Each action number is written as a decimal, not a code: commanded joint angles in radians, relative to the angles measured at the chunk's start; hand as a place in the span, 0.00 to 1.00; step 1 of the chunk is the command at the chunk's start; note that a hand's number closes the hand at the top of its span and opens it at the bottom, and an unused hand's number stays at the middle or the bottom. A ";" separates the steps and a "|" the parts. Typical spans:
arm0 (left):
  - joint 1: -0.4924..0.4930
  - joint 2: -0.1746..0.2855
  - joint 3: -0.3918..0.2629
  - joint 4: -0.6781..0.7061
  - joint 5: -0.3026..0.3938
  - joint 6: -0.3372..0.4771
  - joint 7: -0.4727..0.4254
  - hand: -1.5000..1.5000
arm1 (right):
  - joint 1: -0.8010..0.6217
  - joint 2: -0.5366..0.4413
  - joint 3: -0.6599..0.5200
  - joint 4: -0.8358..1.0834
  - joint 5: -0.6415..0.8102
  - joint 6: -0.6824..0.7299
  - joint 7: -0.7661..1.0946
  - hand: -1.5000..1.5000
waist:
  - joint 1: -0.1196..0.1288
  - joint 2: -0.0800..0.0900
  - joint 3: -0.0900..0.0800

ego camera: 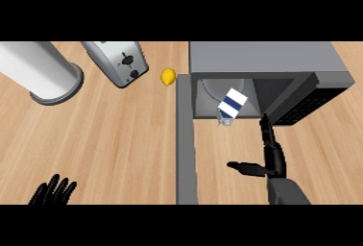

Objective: Pick up the milk, place it into the microwave and close the microwave

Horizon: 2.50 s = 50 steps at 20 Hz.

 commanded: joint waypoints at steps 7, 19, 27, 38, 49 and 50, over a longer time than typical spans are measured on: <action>-0.138 0.013 -0.146 0.128 -0.248 -0.019 -0.018 1.00 | 0.280 -0.106 0.005 -0.265 -0.059 0.118 0.018 0.00 | -0.004 0.002 0.000; -0.352 -0.026 -0.377 0.273 -0.346 0.314 0.029 1.00 | 0.531 -0.216 -0.081 -0.526 -0.196 0.261 0.064 0.00 | -0.001 0.004 0.000; -0.611 -0.015 -0.409 0.489 -0.451 0.199 0.146 1.00 | 0.505 -0.309 -0.134 -0.430 -0.244 0.405 0.070 0.00 | -0.016 0.008 0.002; -0.811 -0.027 -0.763 0.813 -0.380 0.332 0.164 1.00 | 0.515 -0.371 -0.157 -0.455 -0.286 0.496 0.046 0.00 | -0.020 0.009 0.001; -0.962 -0.026 -1.080 0.871 -0.059 0.705 0.036 1.00 | 0.514 -0.348 -0.078 -0.621 -0.274 0.467 0.080 0.00 | -0.063 0.014 -0.002; -0.985 -0.025 -1.071 0.879 -0.039 0.710 0.035 0.00 | 0.473 -0.345 -0.070 -0.650 -0.293 0.460 0.133 0.00 | -0.081 0.019 -0.004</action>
